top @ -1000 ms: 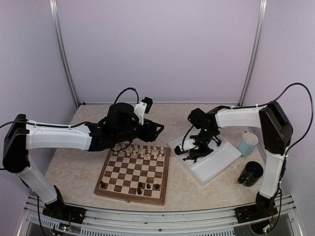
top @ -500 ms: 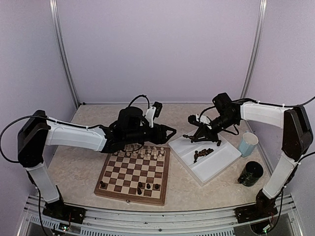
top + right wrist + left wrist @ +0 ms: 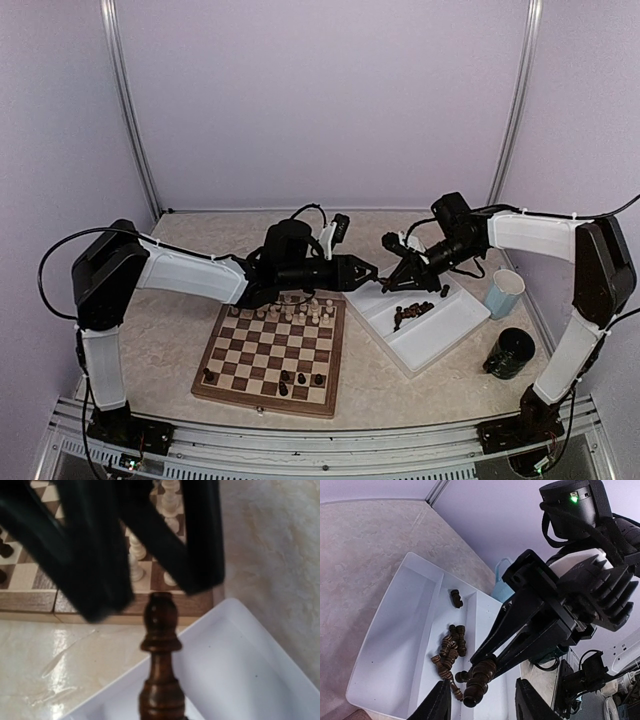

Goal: Set up the chess pieces on the board
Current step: Pick up the king from the chess pile, then place the king at e8.

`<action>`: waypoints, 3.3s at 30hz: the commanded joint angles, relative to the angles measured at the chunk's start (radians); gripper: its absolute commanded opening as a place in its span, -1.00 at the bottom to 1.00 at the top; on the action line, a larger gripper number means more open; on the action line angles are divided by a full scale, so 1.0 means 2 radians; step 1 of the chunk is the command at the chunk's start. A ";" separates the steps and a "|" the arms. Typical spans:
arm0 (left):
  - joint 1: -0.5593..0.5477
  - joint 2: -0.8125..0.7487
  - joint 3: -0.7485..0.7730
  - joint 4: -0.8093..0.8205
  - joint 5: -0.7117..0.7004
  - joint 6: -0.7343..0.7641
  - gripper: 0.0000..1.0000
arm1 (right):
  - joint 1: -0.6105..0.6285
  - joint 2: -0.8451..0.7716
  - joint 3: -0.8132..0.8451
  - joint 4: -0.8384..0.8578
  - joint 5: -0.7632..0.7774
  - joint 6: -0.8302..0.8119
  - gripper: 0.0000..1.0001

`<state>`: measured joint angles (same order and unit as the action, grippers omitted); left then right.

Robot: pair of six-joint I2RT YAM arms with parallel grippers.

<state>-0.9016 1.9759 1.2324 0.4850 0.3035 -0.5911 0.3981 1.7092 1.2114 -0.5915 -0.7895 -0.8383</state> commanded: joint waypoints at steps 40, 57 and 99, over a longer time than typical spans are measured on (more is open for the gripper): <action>0.035 -0.115 -0.012 -0.191 0.015 0.077 -1.00 | -0.008 0.024 -0.032 0.011 0.078 0.004 -0.92; 0.000 -0.306 -0.054 -0.631 -0.100 0.123 -1.00 | -0.009 0.041 -0.034 0.001 0.106 -0.010 -0.93; -0.126 -0.215 -0.134 -0.592 -0.139 0.105 -0.98 | -0.008 0.056 -0.027 -0.014 0.088 -0.010 -0.92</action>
<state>-1.1465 1.5406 0.9730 -0.7105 0.0498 -0.3943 0.3893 1.8030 1.1469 -0.5972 -0.5907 -0.8516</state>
